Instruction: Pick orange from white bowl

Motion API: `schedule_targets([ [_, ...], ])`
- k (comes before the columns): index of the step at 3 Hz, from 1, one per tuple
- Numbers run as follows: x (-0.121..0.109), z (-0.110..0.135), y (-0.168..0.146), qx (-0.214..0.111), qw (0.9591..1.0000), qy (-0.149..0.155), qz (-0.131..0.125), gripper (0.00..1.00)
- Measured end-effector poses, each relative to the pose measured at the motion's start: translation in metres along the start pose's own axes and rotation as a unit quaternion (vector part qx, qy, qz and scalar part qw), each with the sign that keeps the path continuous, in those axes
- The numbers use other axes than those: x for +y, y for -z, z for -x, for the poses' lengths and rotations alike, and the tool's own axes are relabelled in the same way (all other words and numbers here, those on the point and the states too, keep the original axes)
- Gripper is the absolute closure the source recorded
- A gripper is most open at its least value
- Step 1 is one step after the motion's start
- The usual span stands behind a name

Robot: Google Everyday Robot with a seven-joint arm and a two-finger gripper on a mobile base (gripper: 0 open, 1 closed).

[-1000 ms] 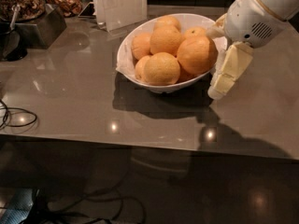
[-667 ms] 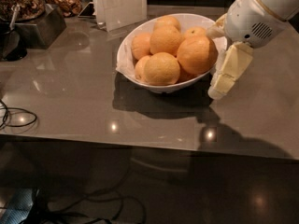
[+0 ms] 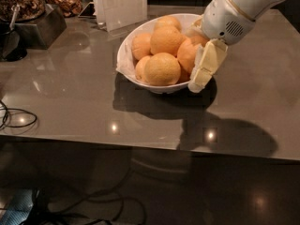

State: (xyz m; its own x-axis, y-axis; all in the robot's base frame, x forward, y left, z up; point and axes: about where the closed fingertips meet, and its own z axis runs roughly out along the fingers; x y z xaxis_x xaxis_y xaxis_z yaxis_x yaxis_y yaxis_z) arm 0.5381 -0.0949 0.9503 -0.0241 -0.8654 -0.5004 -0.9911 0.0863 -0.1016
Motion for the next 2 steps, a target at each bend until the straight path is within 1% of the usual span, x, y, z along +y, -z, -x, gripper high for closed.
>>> schedule_targets([
  [1, -0.0004, 0.0000, -0.0005, 0.000, 1.0000, 0.000, 0.000, 0.00],
  [2, -0.0068, -0.0029, 0.0005, 0.020, 0.9998, 0.007, -0.006, 0.00],
])
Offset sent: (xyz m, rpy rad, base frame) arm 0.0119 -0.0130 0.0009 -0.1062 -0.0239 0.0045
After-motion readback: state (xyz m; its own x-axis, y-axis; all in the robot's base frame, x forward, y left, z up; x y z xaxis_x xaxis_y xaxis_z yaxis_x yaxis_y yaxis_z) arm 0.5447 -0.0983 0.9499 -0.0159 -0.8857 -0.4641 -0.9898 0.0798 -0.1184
